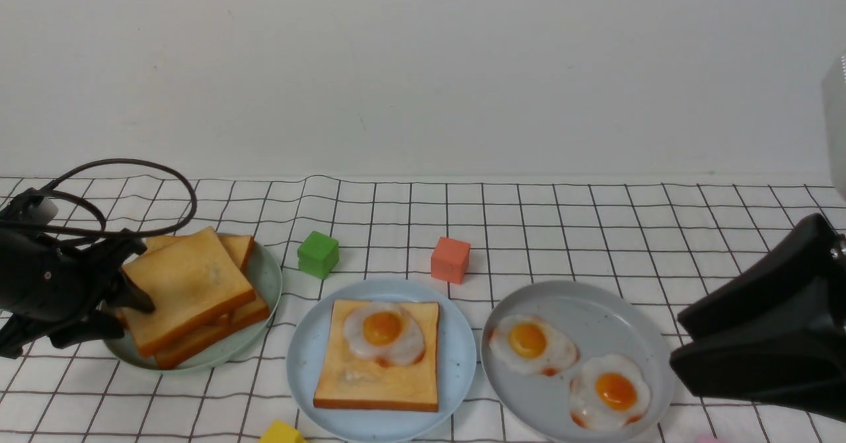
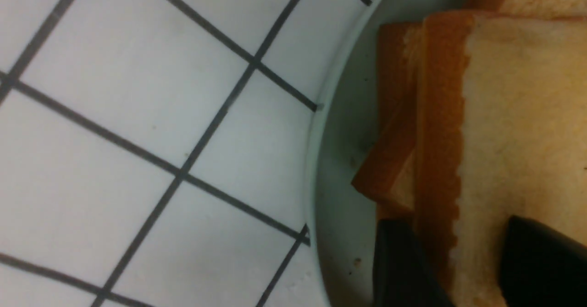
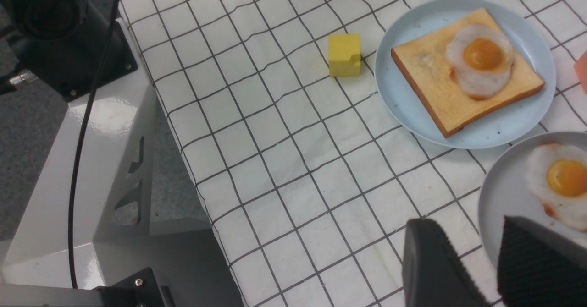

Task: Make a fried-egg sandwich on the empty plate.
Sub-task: Use the left arm to grab a slice of bread, then use the left arm to place a slice of bread on the fried egg in the middle

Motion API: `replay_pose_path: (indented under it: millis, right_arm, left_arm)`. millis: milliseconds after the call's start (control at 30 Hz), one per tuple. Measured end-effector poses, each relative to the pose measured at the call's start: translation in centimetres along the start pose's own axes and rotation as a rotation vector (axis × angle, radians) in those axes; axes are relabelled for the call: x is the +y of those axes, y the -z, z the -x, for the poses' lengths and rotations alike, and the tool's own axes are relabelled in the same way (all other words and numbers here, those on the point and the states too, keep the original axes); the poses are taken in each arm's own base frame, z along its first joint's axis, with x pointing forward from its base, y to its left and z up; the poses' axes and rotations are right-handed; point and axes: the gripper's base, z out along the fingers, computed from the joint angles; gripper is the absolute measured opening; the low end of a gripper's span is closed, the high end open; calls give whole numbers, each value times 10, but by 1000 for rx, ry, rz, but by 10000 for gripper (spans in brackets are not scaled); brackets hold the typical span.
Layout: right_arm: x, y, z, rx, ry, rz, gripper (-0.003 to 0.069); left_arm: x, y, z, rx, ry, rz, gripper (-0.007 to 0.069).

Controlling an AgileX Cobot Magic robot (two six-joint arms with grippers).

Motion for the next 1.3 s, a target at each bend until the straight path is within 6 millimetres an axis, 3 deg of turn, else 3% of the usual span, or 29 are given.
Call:
replay_pose_path:
  millis: [167, 333, 500, 600, 667, 700, 800, 867, 933, 1167, 1300]
  right_arm:
    - [1, 0, 0, -3, -14, 14, 248]
    - [3, 2, 0, -9, -33, 12, 248]
    - [8, 10, -1, -31, -26, 4, 248]
    - [10, 14, -2, -45, -19, -2, 248]
    - [11, 14, -2, -45, -19, -2, 248]
    - [11, 14, -2, -45, -20, -2, 248]
    - [10, 14, -2, -46, -21, -2, 248]
    - [10, 14, -2, -46, -24, -3, 248]
    - [10, 14, -2, -46, -28, -3, 248]
    - [10, 14, -3, -39, -44, -5, 249]
    - [10, 14, -3, -34, -56, -2, 249]
  left_arm:
    - [-1, 0, 0, 1, -6, -4, 149]
    - [-1, 2, -1, 9, -17, -4, 145]
    - [-11, 25, -4, -4, -131, -24, 143]
    - [-43, 51, -20, -13, -343, -132, 132]
    - [-54, 53, -28, 0, -399, -173, 127]
    - [-69, 55, -39, 17, -461, -232, 125]
    - [-101, 46, -69, 82, -568, -330, 125]
    - [-108, 42, -76, 93, -582, -342, 124]
    - [-120, 24, -91, 108, -604, -343, 122]
    - [-116, -21, -104, 190, -582, -278, 122]
    - [-111, -37, -105, 213, -559, -250, 122]
